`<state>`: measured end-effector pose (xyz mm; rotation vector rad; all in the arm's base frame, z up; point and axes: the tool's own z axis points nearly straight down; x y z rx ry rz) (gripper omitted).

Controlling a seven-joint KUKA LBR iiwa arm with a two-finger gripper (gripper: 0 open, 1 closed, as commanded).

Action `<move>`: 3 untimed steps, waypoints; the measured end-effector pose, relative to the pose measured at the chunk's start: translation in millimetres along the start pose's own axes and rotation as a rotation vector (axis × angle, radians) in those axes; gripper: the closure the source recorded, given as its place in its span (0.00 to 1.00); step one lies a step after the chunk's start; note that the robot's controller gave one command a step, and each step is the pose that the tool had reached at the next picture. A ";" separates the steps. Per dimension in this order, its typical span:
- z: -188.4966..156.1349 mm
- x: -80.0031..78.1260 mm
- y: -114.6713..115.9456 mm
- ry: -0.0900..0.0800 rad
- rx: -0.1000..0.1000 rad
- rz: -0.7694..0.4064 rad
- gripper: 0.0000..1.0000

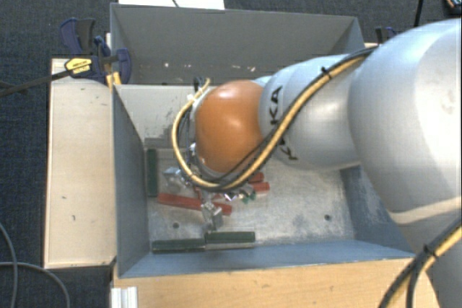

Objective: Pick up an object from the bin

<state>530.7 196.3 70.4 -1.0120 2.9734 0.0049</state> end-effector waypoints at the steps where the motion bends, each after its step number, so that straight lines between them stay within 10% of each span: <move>1: 0.1 0.7 -2.4 0.002 0.001 0.010 1.00; 3: -185.3 -43.2 -38.2 -0.011 0.007 0.015 1.00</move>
Offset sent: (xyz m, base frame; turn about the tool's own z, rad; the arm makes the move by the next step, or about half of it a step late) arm 0.0000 0.0000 0.0000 0.0000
